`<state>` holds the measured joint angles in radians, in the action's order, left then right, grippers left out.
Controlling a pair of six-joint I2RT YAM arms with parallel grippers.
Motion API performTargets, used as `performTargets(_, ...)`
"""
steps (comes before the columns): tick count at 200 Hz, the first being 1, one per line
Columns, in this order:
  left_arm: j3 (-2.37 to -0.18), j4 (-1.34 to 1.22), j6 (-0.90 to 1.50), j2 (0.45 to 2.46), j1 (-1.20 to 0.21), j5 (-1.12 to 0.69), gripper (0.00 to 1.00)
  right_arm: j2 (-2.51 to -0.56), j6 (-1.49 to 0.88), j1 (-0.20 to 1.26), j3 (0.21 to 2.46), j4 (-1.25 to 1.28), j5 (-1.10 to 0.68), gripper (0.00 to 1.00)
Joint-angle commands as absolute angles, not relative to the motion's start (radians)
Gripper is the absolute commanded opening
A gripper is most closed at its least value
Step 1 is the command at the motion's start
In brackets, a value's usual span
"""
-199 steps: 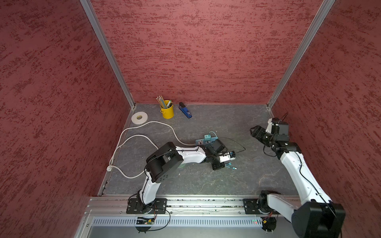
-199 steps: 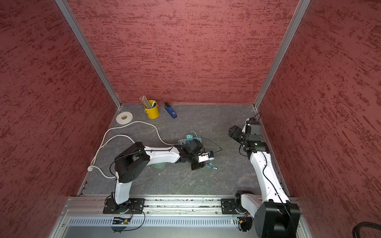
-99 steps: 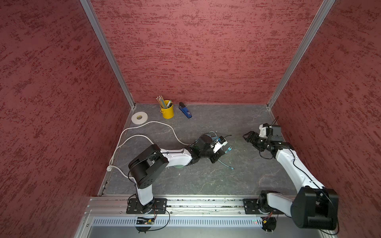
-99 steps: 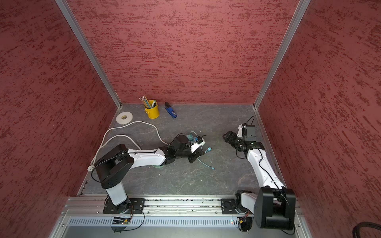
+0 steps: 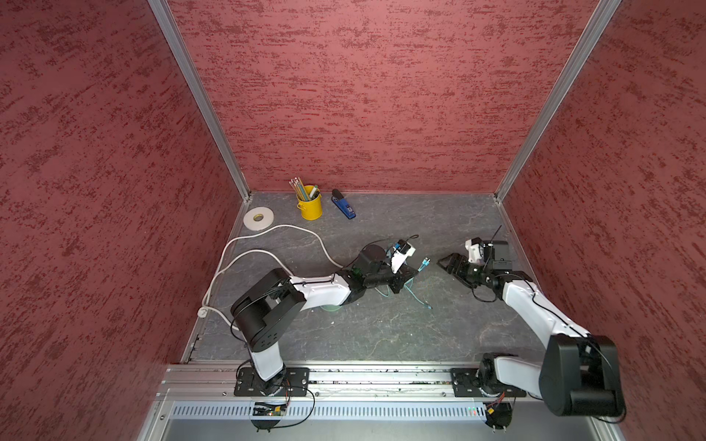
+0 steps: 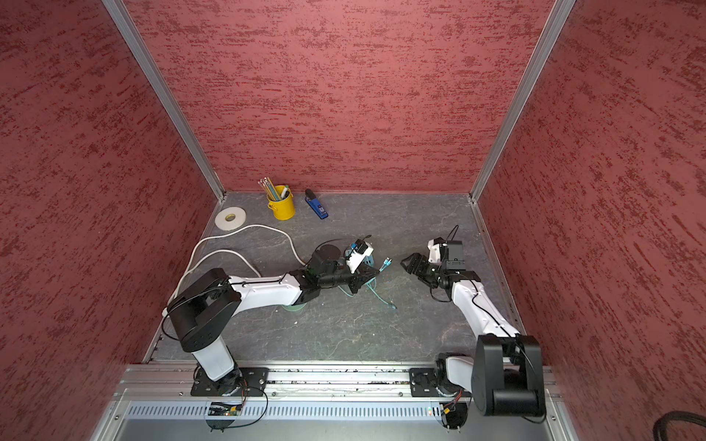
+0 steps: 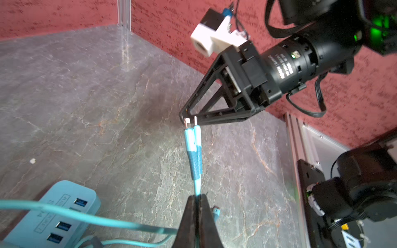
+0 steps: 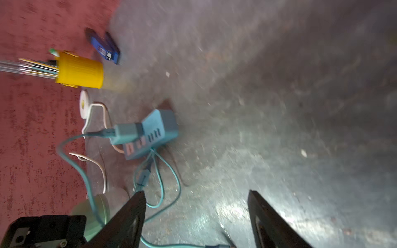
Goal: Charge the cordless meat grinders
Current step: Pick up the charging cable from the center of the board.
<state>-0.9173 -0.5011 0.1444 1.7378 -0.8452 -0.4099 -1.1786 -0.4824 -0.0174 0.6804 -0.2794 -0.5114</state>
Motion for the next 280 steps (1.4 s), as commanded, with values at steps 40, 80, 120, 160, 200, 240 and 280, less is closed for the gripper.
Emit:
performTargets(40,-0.912,-0.597,0.375,1.669,-0.806,-0.448,0.00,-1.022,-0.101,0.070,0.723,-0.030,-0.396,0.73)
performTargets(80,-0.922,-0.588,0.500,1.620,-0.775,-0.432,0.00,-0.926,0.214,0.211,0.592,0.051,-0.314,0.74)
performTargets(120,-0.936,-0.557,0.537,1.592,-0.762,-0.434,0.00,-0.957,0.354,0.274,0.562,0.051,-0.400,0.70)
performTargets(160,-0.931,-0.554,0.547,1.586,-0.750,-0.438,0.00,-0.980,0.381,0.301,0.583,0.001,-0.483,0.66)
performTargets(200,-0.930,-0.567,0.553,1.584,-0.741,-0.449,0.00,-0.903,0.456,0.302,0.613,-0.204,-0.499,0.66)
performTargets(240,-0.929,-0.580,0.557,1.579,-0.740,-0.462,0.00,-0.900,0.680,0.331,0.567,-0.241,-0.483,0.61)
performTargets(280,-0.913,-0.566,0.549,1.550,-0.739,-0.459,0.00,-0.991,0.671,0.346,0.576,-0.148,-0.469,0.53)
